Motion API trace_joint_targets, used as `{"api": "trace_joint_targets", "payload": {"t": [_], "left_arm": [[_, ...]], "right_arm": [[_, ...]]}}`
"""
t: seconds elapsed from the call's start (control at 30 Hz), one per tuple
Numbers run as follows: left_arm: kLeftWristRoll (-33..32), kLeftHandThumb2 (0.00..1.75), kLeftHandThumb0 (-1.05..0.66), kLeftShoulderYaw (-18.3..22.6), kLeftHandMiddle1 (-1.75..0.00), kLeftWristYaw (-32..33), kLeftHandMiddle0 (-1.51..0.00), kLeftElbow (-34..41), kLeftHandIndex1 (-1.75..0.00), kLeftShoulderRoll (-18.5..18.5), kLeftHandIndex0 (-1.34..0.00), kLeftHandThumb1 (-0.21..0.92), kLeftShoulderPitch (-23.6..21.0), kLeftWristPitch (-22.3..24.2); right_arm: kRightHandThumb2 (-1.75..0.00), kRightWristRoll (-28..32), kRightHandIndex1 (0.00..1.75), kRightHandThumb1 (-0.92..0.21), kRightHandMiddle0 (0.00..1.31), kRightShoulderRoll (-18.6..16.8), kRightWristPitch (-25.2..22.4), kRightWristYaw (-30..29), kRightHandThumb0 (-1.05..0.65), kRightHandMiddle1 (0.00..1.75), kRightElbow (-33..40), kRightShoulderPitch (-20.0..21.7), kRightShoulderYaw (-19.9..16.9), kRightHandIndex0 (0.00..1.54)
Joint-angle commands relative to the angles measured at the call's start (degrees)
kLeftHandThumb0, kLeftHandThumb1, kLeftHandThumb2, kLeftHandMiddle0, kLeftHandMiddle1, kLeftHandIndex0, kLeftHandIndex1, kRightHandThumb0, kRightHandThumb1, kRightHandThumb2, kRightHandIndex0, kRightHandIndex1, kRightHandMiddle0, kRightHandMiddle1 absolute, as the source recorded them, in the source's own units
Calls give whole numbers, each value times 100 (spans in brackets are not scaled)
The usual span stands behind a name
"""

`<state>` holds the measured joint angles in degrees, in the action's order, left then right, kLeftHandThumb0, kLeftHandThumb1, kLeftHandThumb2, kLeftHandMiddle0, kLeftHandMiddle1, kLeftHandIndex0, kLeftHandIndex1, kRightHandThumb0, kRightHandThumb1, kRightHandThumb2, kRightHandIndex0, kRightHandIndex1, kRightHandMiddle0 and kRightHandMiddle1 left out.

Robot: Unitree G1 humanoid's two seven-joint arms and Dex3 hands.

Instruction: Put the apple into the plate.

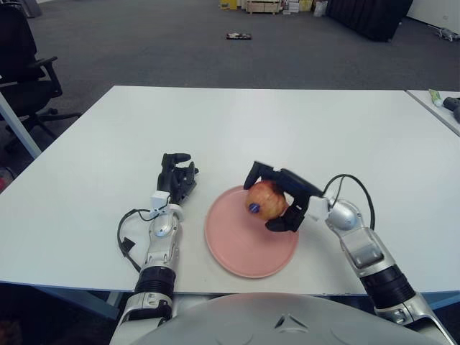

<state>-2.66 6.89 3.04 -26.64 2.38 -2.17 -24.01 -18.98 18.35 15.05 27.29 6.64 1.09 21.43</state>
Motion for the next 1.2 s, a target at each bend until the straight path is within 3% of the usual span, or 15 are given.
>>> {"api": "trace_joint_targets", "payload": {"t": [0.0, 0.5, 0.97, 1.1, 1.17], "left_arm": [[-53, 52, -35, 11, -155, -16, -40, 26, -175, 7, -20, 92, 6, 103], [-34, 53, -35, -9, -157, -24, -39, 6, -175, -30, -20, 92, 7, 50], [-63, 53, -35, 5, -156, -18, -39, -16, -175, -21, -20, 92, -3, 31], [-58, 52, -35, 8, -153, 1, -40, -17, -175, -9, -20, 92, -2, 23], [-54, 52, -35, 9, -152, 10, -40, -13, -175, -3, -20, 92, 0, 21]], "right_arm": [[-139, -406, 175, -26, 65, 131, -13, -102, -49, 175, 18, 133, 100, 122], [-137, -1577, 175, -27, 64, 159, -255, -291, -48, 175, 110, 252, 462, 120], [-134, -2072, 175, -30, 62, 142, -427, -568, -48, 175, 118, 212, 619, 112], [-118, -2138, 175, -42, 52, 180, -381, -672, -44, 175, 108, 164, 631, 100], [-118, -2125, 175, -40, 51, 198, -380, -702, -23, 162, 107, 124, 624, 80]]}}
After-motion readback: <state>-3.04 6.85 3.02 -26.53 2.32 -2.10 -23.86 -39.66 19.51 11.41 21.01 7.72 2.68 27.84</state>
